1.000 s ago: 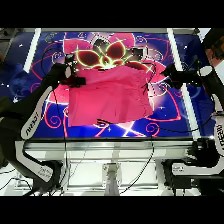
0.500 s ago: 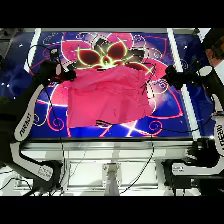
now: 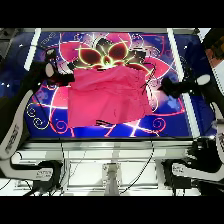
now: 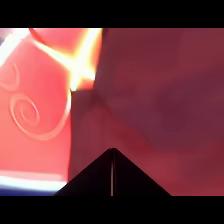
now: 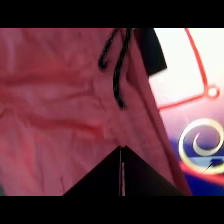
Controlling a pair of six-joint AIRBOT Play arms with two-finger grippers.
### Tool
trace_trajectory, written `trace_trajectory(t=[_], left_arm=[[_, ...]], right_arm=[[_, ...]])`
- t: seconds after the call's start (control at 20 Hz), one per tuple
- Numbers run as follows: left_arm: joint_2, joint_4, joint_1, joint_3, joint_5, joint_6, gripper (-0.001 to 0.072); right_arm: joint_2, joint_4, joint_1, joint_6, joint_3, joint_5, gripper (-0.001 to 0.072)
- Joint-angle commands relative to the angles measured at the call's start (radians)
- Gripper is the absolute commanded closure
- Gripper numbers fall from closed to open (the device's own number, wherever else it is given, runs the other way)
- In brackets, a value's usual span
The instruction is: Fold the clothes and pants, and hang the long-sleeved shirts on hangers.
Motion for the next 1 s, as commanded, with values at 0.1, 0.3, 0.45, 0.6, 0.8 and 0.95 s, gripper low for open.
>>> trace_trajectory(t=[0.1,0.3,0.45,0.6,0.8,0.95], left_arm=[[0.296,-0.348,0.077,-0.431,0.073,0.073,0.0704],[0.544,-0.587,0.097,-0.779,0.196,0.076,0.0703],[0.75,-0.707,0.096,-0.987,0.242,0.053,0.0703],[0.986,-0.768,0.095,-1.165,0.306,-0.11,0.0703],[1.148,-0.767,0.097,-1.262,0.327,-0.234,0.034],[1.146,-0.767,0.095,-1.272,0.321,-0.318,0.0189]], right_arm=[[0.22,0.365,-0.101,-0.258,-0.415,0.065,0.0697],[0.278,0.412,-0.089,-0.274,-0.589,0.068,0.0694],[0.278,0.385,-0.09,-0.225,-0.61,-0.01,0.0694],[0.278,0.373,-0.089,-0.174,-0.61,-0.114,0.0693],[0.278,0.349,-0.089,-0.173,-0.609,-0.144,0.0211],[0.271,0.349,-0.089,-0.092,-0.609,-0.079,0.0211]])
